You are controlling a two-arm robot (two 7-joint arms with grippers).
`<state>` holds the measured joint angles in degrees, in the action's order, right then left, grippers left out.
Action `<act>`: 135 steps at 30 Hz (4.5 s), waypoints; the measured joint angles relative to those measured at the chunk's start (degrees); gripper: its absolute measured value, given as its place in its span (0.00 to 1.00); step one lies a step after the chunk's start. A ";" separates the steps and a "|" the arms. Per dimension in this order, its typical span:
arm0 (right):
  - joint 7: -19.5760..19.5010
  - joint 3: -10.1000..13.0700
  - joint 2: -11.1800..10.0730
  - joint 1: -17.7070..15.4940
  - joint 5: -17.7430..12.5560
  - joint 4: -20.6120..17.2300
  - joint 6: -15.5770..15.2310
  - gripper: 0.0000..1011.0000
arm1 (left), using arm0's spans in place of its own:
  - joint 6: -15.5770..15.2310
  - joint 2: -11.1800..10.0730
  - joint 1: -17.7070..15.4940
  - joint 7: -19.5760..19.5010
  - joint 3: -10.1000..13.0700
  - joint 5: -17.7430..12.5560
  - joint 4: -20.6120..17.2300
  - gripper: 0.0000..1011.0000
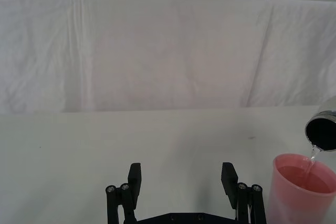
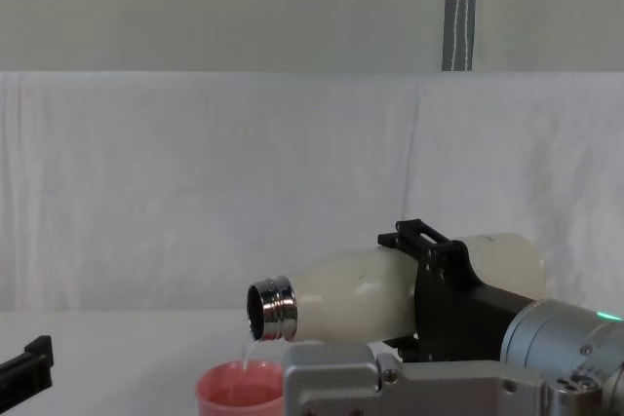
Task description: Grasp the thermos with one hand and pour water into the cup lid.
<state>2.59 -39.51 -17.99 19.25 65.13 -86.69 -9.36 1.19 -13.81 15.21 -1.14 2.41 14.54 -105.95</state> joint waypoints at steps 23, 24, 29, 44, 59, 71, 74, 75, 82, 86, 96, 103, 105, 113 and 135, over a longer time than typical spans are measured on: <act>0.56 0.23 -0.25 -0.10 -0.07 -0.61 -0.31 0.94 | 0.00 0.00 0.00 0.00 0.00 0.00 0.00 0.99; 0.57 0.24 -0.27 -0.11 -0.07 -0.64 -0.32 0.94 | 0.00 0.00 0.00 0.00 0.00 0.00 0.00 0.99; 0.68 0.35 -0.40 -0.13 -0.04 -0.89 -0.41 0.94 | 0.00 0.00 0.00 0.00 0.00 0.00 0.00 0.99; 0.76 0.59 -0.48 -0.02 -0.03 -0.96 -0.38 0.94 | 0.00 0.00 0.00 0.00 0.00 0.00 0.00 0.99; 0.74 0.71 -0.42 0.04 -0.17 -0.78 -0.34 0.94 | 0.00 0.00 0.00 0.00 0.00 0.00 0.00 0.99; 0.62 0.71 -0.36 0.00 -0.25 -0.65 -0.31 0.94 | 0.00 0.00 0.00 0.00 0.00 0.00 0.00 0.99; 0.57 0.71 -0.35 -0.03 -0.33 -0.61 -0.28 0.94 | 0.00 0.00 0.00 0.00 0.00 0.00 0.00 0.99; 0.55 0.71 -0.34 -0.03 -0.36 -0.60 -0.27 0.94 | 0.00 0.00 0.00 0.00 0.00 0.00 0.00 0.99; -0.04 1.69 0.23 -0.70 -2.35 -0.57 0.28 0.94 | 0.00 0.00 0.00 0.00 0.00 0.00 0.00 0.99; -0.22 2.87 0.77 -1.45 -4.57 -0.89 0.80 0.94 | 0.00 0.00 0.00 0.00 0.00 0.00 0.00 0.99; -0.23 4.56 1.29 -2.64 -7.72 -2.47 1.78 0.94 | 0.00 0.00 0.00 0.00 0.00 0.00 0.00 0.99; -0.46 5.69 1.22 -3.31 -9.36 -4.35 2.79 0.94 | 0.00 0.00 0.00 0.00 0.00 0.00 0.00 0.99; -0.49 6.01 1.18 -3.50 -9.84 -4.72 3.00 0.94 | 0.00 0.00 0.00 0.00 0.00 0.00 0.00 0.99; -0.84 7.84 1.22 -4.52 -12.70 -5.93 4.24 0.94 | 0.00 0.00 0.00 0.00 0.00 0.00 0.00 0.99; -1.44 12.60 3.10 -6.97 -21.38 -6.74 7.43 0.94 | 0.00 0.00 0.00 0.00 0.00 0.00 0.00 0.99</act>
<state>1.14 -26.91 -14.89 12.28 43.76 -93.43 -1.93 1.19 -13.81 15.21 -1.14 2.41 14.54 -105.95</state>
